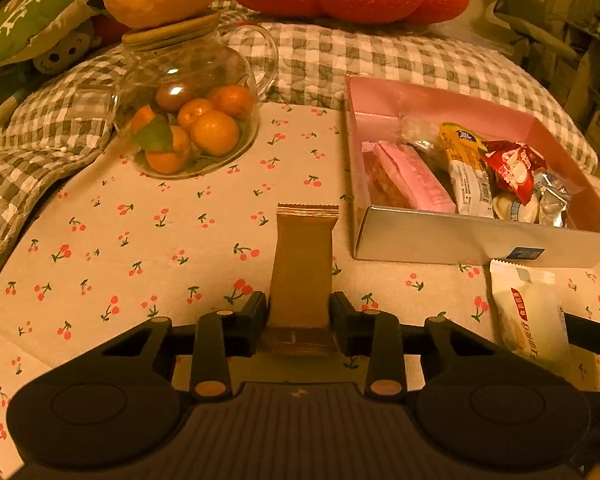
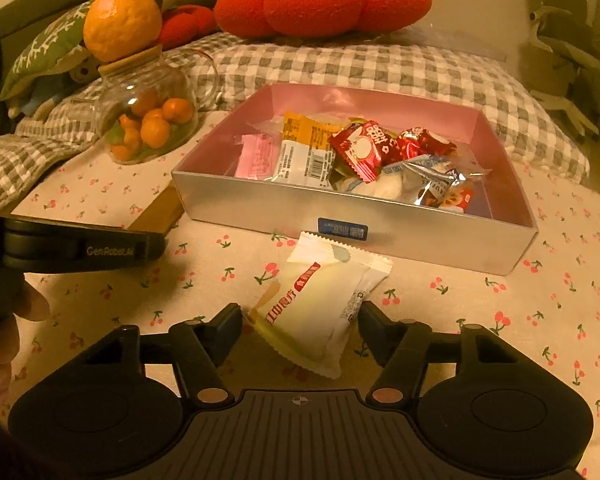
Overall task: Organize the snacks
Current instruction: 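Grasp the gold bar with the left tool while the right tool grasps the white packet, then carry the gold bar with the left tool while the right tool carries the white packet over the box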
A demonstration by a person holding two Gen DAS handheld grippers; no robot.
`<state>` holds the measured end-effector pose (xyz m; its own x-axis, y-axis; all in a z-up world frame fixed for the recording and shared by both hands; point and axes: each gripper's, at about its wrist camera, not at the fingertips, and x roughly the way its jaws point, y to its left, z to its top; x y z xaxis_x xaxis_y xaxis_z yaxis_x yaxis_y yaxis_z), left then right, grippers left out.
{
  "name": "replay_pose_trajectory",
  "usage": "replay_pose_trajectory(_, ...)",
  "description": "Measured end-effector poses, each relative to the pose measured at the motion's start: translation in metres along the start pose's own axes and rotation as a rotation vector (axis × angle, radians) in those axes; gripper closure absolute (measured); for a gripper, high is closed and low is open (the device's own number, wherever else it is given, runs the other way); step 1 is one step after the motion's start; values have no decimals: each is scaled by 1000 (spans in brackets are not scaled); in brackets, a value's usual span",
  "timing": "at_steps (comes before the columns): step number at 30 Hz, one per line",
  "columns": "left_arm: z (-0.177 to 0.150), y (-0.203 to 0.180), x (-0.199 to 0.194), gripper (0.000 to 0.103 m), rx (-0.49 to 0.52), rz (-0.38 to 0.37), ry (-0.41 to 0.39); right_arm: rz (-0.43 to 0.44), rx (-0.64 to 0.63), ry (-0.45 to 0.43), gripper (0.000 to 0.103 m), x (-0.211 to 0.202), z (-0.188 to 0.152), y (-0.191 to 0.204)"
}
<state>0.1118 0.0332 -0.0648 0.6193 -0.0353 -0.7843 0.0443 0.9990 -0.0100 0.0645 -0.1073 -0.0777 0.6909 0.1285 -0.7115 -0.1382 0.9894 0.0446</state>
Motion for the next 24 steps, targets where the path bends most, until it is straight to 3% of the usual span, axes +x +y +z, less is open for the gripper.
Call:
replay_pose_trajectory(3,0,1,-2,76,-4,1,9,9,11,5,52,-2,2,0)
replay_pose_trajectory(15,-3,12,-11,80,-68,-30,59,57,51,-2,53,-18,8,0)
replay_pose_trajectory(24,2,20,-26,80,-103,-44,40,85,85,-29,53,-32,16,-3)
